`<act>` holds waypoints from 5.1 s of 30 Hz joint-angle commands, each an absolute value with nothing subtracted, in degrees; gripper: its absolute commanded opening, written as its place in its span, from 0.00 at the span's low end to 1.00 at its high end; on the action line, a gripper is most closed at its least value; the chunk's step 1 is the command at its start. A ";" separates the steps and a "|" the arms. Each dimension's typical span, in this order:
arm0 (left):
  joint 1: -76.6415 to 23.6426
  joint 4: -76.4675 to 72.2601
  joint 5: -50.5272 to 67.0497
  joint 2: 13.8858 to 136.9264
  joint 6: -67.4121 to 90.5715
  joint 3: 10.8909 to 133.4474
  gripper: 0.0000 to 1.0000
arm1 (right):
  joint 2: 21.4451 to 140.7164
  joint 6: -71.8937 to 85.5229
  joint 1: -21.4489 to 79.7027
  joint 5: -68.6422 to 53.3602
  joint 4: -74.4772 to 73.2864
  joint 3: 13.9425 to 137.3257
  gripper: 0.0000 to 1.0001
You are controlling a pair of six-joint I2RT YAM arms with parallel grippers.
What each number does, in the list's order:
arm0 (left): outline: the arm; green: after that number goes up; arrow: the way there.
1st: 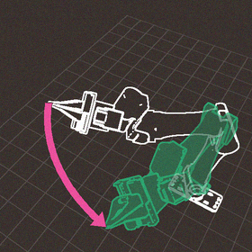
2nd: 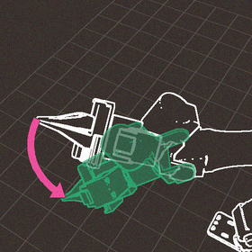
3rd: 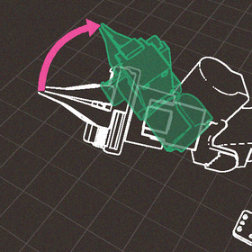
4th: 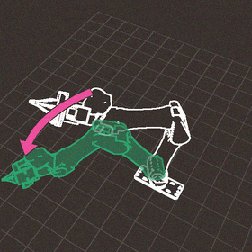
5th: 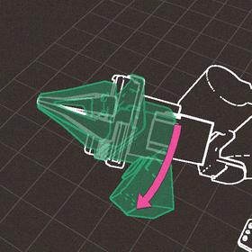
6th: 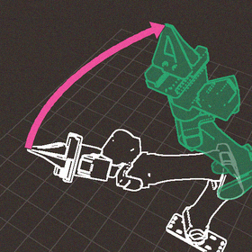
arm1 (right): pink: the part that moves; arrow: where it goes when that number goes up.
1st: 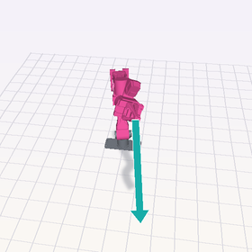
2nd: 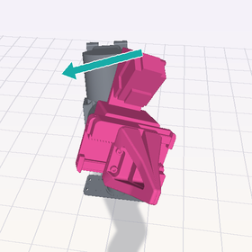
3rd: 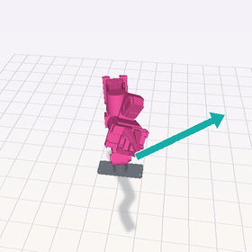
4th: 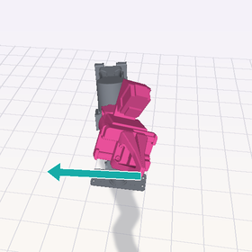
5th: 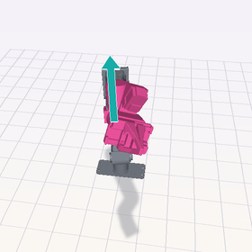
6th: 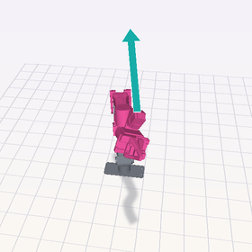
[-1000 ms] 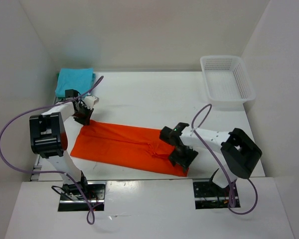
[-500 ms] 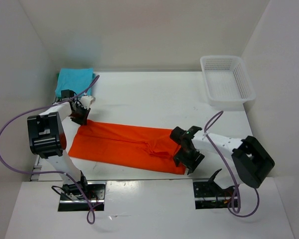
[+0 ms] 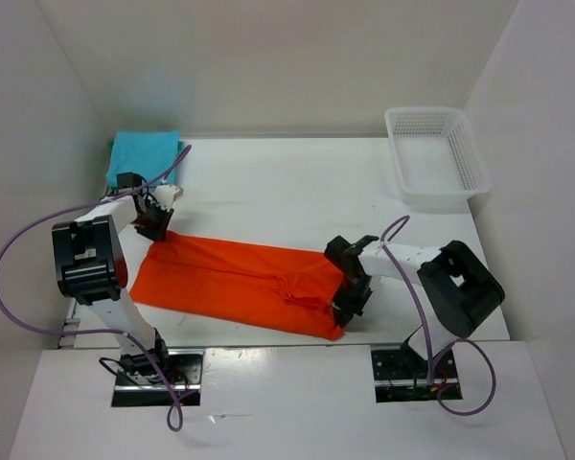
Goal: Fold and stack the t-shirts
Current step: Rotate the tshirt 90 degrees, then grab the bottom of the folded rectangular tshirt with both arms
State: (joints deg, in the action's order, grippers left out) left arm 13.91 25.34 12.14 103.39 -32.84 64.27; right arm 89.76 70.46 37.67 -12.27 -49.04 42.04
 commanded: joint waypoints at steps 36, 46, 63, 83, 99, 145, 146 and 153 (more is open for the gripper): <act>4.05 49.04 20.21 107.14 -28.12 66.10 0.28 | 165.23 12.76 17.67 23.56 -49.85 170.23 0.17; -2.99 47.02 14.77 101.79 -25.23 60.11 0.34 | 159.46 15.52 15.65 23.02 -51.63 177.19 1.00; 3.08 41.49 12.31 78.49 -20.48 58.71 0.89 | 88.07 55.00 52.54 11.97 -34.03 72.28 0.99; 3.08 39.46 11.60 71.98 -19.25 56.43 0.94 | 114.69 60.56 63.28 4.04 -31.38 79.97 0.71; 0.54 40.08 10.37 70.93 -22.49 56.43 0.94 | 108.76 62.13 59.77 -1.67 -27.95 66.99 0.00; -49.39 38.16 19.17 54.99 -114.79 26.54 0.66 | 77.87 62.14 55.20 -7.73 -32.08 40.43 0.60; -49.39 36.93 18.03 56.76 -114.79 26.54 0.66 | 77.87 61.62 55.20 -7.73 -32.08 40.43 0.60; -49.39 35.96 15.91 67.67 -111.54 30.67 0.64 | 78.40 61.61 55.20 -7.73 -32.08 40.43 0.60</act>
